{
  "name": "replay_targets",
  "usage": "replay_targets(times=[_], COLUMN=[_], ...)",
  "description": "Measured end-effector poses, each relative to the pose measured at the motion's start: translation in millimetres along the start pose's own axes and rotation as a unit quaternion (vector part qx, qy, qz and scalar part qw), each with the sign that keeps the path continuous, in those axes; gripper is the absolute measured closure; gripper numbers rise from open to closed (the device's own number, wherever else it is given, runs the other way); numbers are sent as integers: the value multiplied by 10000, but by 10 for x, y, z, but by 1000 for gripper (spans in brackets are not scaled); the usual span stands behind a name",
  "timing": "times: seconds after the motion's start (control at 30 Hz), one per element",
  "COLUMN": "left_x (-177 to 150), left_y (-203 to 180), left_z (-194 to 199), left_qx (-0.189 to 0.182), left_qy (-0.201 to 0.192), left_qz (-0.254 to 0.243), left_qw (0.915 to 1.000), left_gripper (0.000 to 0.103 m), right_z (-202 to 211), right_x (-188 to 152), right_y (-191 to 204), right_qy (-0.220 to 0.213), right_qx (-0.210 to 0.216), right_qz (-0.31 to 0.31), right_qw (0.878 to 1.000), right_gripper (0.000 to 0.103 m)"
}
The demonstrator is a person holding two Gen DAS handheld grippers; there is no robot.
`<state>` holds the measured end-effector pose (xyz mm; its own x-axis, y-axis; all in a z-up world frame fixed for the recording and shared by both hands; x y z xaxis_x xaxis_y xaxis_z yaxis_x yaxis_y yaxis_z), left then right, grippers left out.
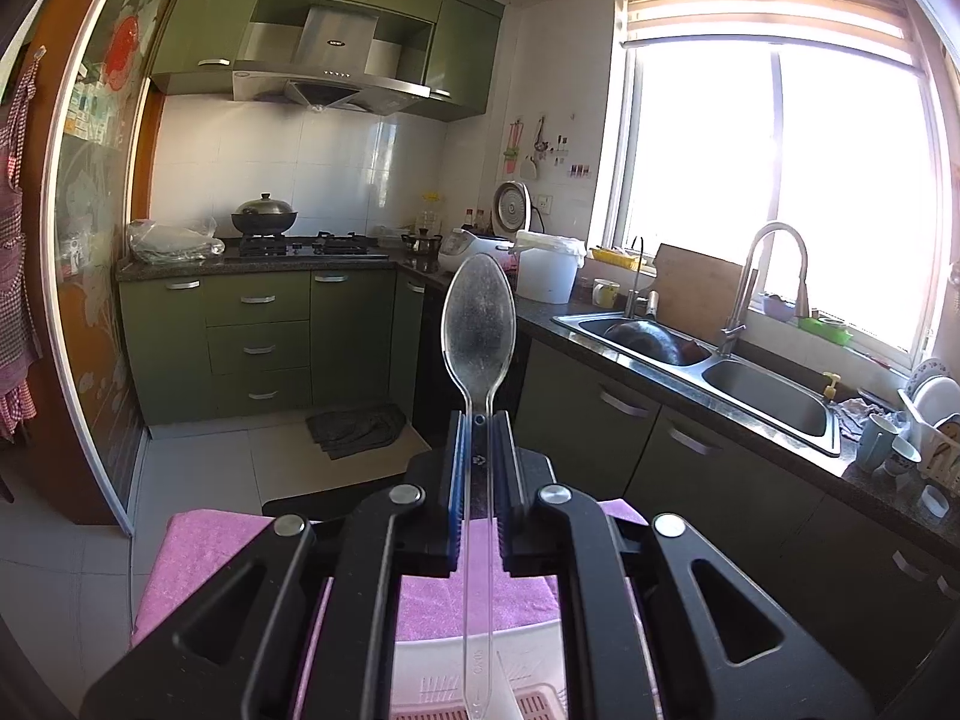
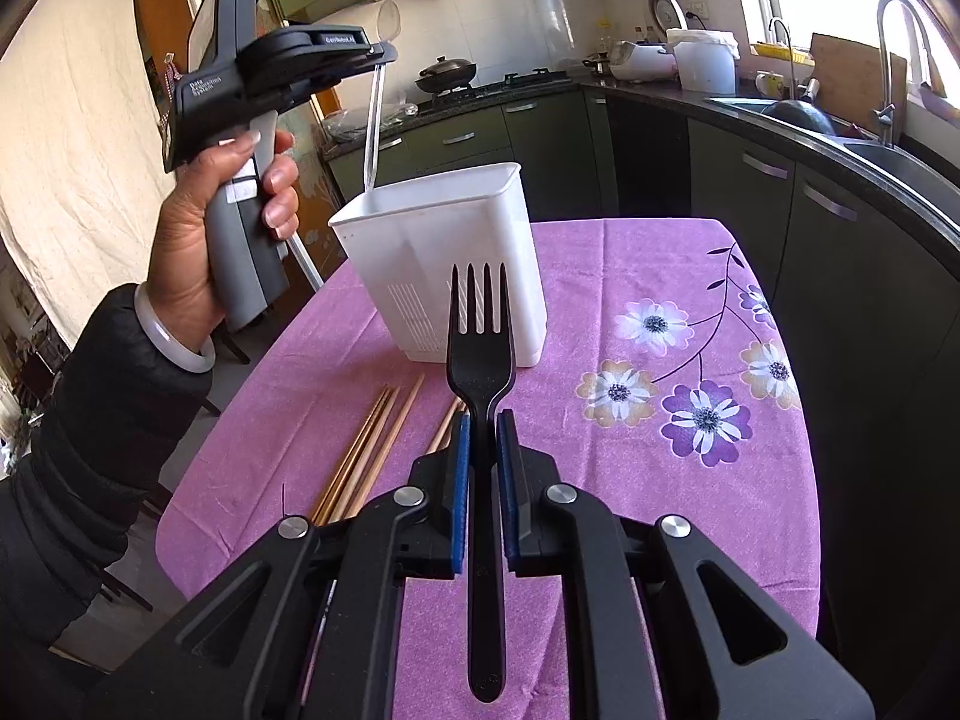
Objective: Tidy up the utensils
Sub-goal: 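Carry the spoon over the white holder and open the left tool while the right tool holds the fork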
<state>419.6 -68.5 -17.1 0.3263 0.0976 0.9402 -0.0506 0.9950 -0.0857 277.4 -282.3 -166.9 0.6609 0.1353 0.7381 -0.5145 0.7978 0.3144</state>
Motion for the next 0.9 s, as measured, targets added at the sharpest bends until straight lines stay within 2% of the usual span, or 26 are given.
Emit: replay_targets(times=[0.23, 0.57, 0.77, 0.9], left_x=[-329, -587, -673, -737], left_y=[104, 152, 207, 365], left_z=[-86, 137, 254, 379], left_qx=[70, 15, -77, -100], left_qy=[269, 705, 915, 1011], left_qz=[-28, -288, -378, -197], left_qw=[9996, 9971, 9951, 9946], left_gripper=[94, 91, 86, 86], right_z=[-49, -24, -79, -112], right_x=[123, 570, 1047, 1424], right_y=[88, 253, 352, 451], right_qy=[-63, -333, -734, -1203], right_qx=[41, -26, -109, -173], right_qz=[117, 396, 548, 673], right_qw=[9999, 9987, 9957, 9903], right_gripper=[93, 93, 93, 93])
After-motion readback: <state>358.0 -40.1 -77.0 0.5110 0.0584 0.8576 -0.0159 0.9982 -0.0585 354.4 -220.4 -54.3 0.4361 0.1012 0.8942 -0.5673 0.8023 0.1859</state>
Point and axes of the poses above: each gripper's, at about its wrist camera, not at the fingertips, and z roughly against the way its jaws point, y to its left, x to its top, the point moved 5 cm from there along -z, roughly the way its jaws point, and after that the axes turned 7 degrees about x, right-handed, at the moved point
